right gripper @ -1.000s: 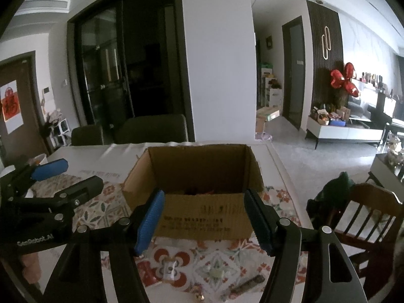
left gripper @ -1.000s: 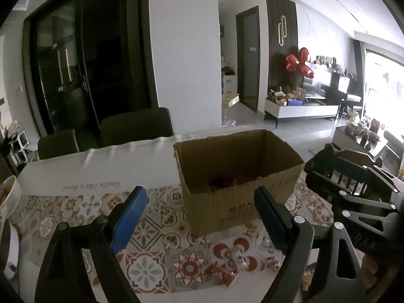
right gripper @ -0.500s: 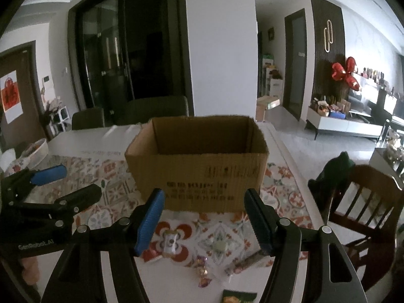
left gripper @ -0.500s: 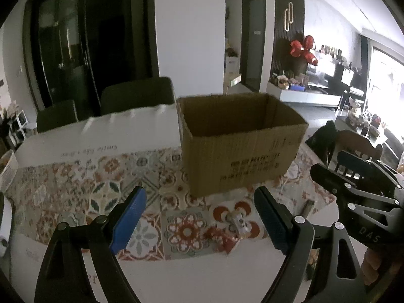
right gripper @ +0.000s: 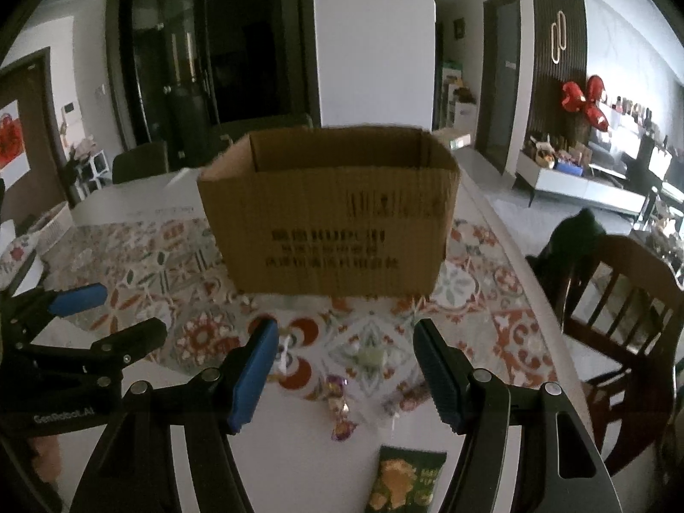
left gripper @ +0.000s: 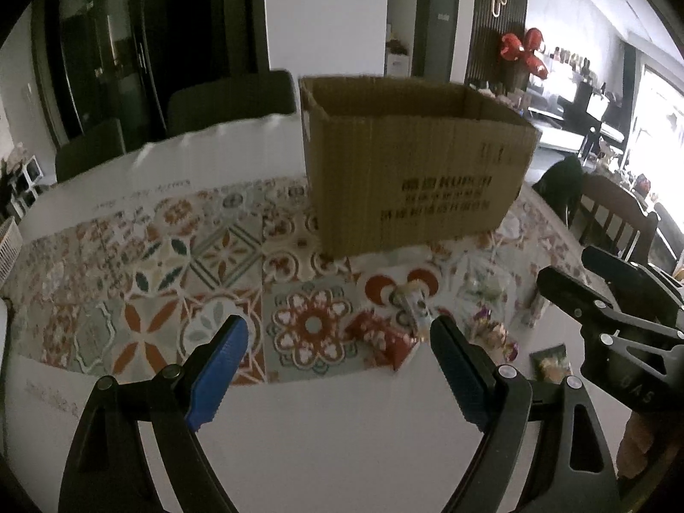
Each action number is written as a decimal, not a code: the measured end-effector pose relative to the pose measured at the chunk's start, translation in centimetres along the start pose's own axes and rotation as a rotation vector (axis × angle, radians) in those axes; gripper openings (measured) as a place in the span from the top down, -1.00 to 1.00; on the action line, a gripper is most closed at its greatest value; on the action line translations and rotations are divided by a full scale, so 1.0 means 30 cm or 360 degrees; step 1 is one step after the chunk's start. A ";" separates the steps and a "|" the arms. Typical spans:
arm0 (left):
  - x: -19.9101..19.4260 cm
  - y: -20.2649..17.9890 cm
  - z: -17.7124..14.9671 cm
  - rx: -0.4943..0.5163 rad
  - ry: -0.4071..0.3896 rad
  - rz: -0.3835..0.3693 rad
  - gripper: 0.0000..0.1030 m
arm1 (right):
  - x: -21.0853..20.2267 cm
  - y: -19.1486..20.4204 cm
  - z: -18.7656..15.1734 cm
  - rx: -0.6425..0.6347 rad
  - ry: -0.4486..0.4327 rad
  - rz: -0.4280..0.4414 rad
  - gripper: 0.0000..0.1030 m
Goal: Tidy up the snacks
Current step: 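Withdraw both grippers from the box back toward the remaining snacks, then grasp the red packet with left gripper while right grasps the purple candies, then carry the red packet and purple candies over the box and lower them inside, then open left gripper to drop the red packet while right releases the candies, then withdraw both open grippers from the box toward the remaining snacks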
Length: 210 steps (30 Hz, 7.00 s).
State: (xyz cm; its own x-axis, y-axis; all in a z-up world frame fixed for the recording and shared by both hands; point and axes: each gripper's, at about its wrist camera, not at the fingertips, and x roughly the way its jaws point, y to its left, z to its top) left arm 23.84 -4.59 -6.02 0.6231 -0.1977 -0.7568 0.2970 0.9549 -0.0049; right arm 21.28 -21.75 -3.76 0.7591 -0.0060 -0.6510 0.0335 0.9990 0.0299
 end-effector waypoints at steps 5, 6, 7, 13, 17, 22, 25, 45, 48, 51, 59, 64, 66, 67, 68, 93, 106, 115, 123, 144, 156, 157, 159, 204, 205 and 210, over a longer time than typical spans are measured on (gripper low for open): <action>0.050 0.000 -0.034 -0.0012 0.0073 -0.0004 -0.70 | 0.044 -0.002 -0.054 0.0004 0.0088 -0.0001 -0.29; 0.060 0.001 -0.039 -0.0016 0.0086 -0.0008 -0.70 | 0.052 -0.001 -0.062 0.0004 0.0101 -0.0002 -0.29; 0.071 0.001 -0.043 -0.0022 0.0099 -0.0014 -0.70 | 0.062 -0.002 -0.071 0.0006 0.0118 -0.0003 -0.29; 0.134 -0.002 -0.063 -0.0037 0.0163 -0.0044 -0.69 | 0.119 -0.001 -0.117 0.0009 0.0209 0.0014 -0.28; 0.182 -0.003 -0.062 -0.0049 0.0188 -0.0045 -0.69 | 0.151 -0.004 -0.130 0.0014 0.0248 0.0014 -0.27; 0.234 -0.011 -0.047 -0.0073 0.0211 -0.0050 -0.69 | 0.184 -0.010 -0.145 0.0029 0.0296 0.0019 -0.27; 0.262 -0.017 -0.037 -0.0093 0.0223 -0.0051 -0.68 | 0.201 -0.015 -0.149 0.0043 0.0314 0.0029 -0.16; 0.356 -0.034 -0.018 -0.0151 0.0266 -0.0062 0.01 | 0.287 -0.014 -0.162 0.0094 0.0410 0.0103 0.53; 0.351 -0.032 -0.020 -0.0130 0.0253 -0.0056 0.26 | 0.287 -0.015 -0.163 0.0102 0.0410 0.0102 0.63; 0.346 -0.029 -0.022 -0.0111 0.0249 -0.0081 0.33 | 0.283 -0.013 -0.161 0.0104 0.0403 0.0101 0.64; 0.280 -0.043 -0.034 -0.0052 0.0213 -0.0143 0.36 | 0.245 -0.001 -0.140 0.0097 0.0349 0.0131 0.65; 0.225 -0.050 -0.032 -0.0040 0.0169 -0.0165 0.36 | 0.214 -0.002 -0.122 0.0110 0.0318 0.0153 0.65; 0.199 -0.049 -0.023 -0.0031 0.0141 -0.0170 0.36 | 0.197 -0.001 -0.114 0.0106 0.0299 0.0155 0.65; 0.185 -0.050 -0.020 -0.0027 0.0127 -0.0170 0.36 | 0.187 0.000 -0.109 0.0106 0.0288 0.0160 0.65; 0.169 -0.050 -0.016 -0.0024 0.0110 -0.0171 0.36 | 0.178 0.001 -0.104 0.0106 0.0278 0.0163 0.65; -0.124 -0.080 0.171 0.0061 -0.0311 -0.0244 0.36 | -0.056 -0.004 0.079 0.0084 -0.0092 0.0237 0.65; -0.167 -0.082 0.315 0.0106 -0.0463 -0.0226 0.36 | -0.084 -0.041 0.221 0.0087 -0.0243 0.0225 0.65; -0.143 -0.089 0.430 0.0114 -0.0505 -0.0218 0.36 | -0.038 -0.073 0.334 0.0093 -0.0281 0.0232 0.65; -0.080 -0.093 0.526 0.0121 -0.0493 -0.0208 0.36 | 0.034 -0.106 0.435 0.0073 -0.0264 0.0222 0.65; 0.147 -0.076 0.686 0.0094 -0.0262 -0.0171 0.04 | 0.257 -0.127 0.555 0.0055 -0.0014 0.0173 0.64; 0.026 -0.062 0.592 0.0116 -0.0359 -0.0063 -0.23 | 0.186 -0.121 0.504 0.0077 -0.0052 0.0070 -0.05; 0.013 -0.062 0.579 0.0116 -0.0366 -0.0059 -0.23 | 0.168 -0.120 0.495 0.0081 -0.0072 0.0060 -0.08; -0.011 -0.062 0.558 0.0120 -0.0380 -0.0068 -0.23 | 0.133 -0.117 0.476 0.0083 -0.0102 0.0038 -0.09; -0.057 -0.079 0.031 0.0208 -0.0279 -0.0176 -0.36 | -0.123 -0.081 -0.076 0.0387 -0.0095 -0.0336 -0.75; -0.050 -0.079 0.017 0.0218 -0.0269 -0.0183 -0.36 | -0.121 -0.079 -0.092 0.0404 -0.0089 -0.0344 -0.75; -0.022 -0.080 -0.038 0.0269 -0.0258 -0.0180 -0.35 | -0.105 -0.076 -0.177 0.0477 -0.0022 -0.0393 -0.75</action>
State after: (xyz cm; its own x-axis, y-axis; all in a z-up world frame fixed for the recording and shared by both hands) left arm 21.89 -6.50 -6.27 0.6828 -0.3471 -0.6429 0.4796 0.8767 0.0361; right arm 15.38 -23.78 -5.82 0.7130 -0.2475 -0.6560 0.4033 0.9101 0.0950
